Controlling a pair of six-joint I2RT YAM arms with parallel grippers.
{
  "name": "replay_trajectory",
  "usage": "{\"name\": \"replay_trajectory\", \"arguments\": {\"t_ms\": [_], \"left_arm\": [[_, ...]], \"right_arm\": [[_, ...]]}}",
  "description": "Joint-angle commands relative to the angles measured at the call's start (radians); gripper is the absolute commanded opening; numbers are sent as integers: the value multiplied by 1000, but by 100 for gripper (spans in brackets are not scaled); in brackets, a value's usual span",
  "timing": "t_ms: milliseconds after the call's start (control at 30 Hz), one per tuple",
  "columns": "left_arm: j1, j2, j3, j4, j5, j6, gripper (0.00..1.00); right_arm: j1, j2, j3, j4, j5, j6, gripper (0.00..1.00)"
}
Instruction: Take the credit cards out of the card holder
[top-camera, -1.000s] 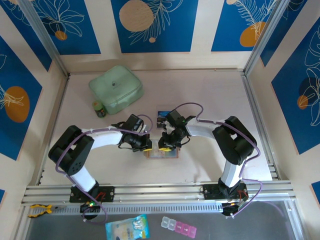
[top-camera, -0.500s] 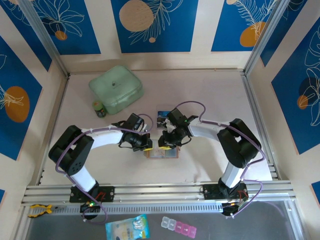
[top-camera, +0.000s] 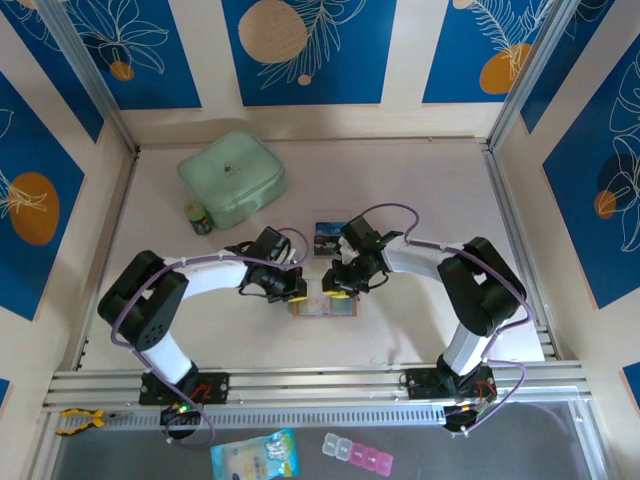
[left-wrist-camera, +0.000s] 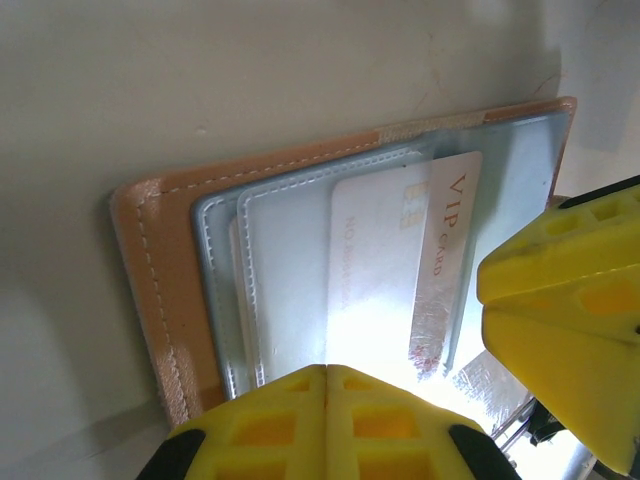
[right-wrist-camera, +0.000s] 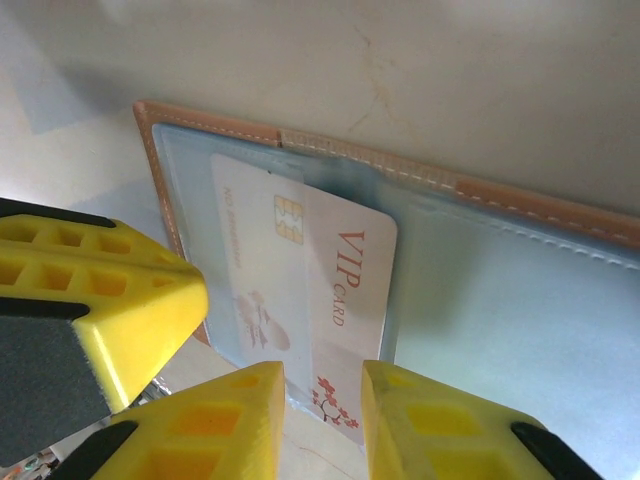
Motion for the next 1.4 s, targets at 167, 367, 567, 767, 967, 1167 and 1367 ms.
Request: {"name": "replay_trajectory", "arguments": {"t_ms": [167,367,567,767,967,1167,1367], "left_arm": [[-7,22,18,-30,11,27,0],[-8,28,20,-43,9,31,0],[-7,32,20,-50,8,37,0],[-7,33,16,-54,2,36,0],[-7,33,18,-56,3,36,0],[-8,37,16,-56,2,36,0],[-8,36,17,-60,-1,36,0]], "right_arm": [[-3,35,-18,-2,-10,9,28],[-3,53,-24,28,-33,15,28],[-6,29,-49,100,-87,40,26],[-6,3,-64,131,-102,55,23],[-8,1,-76,159,-117,62,20],[-11,10,-84,173,-123,68,19],[-16,-1,-99,169,-111,62,13]]}}
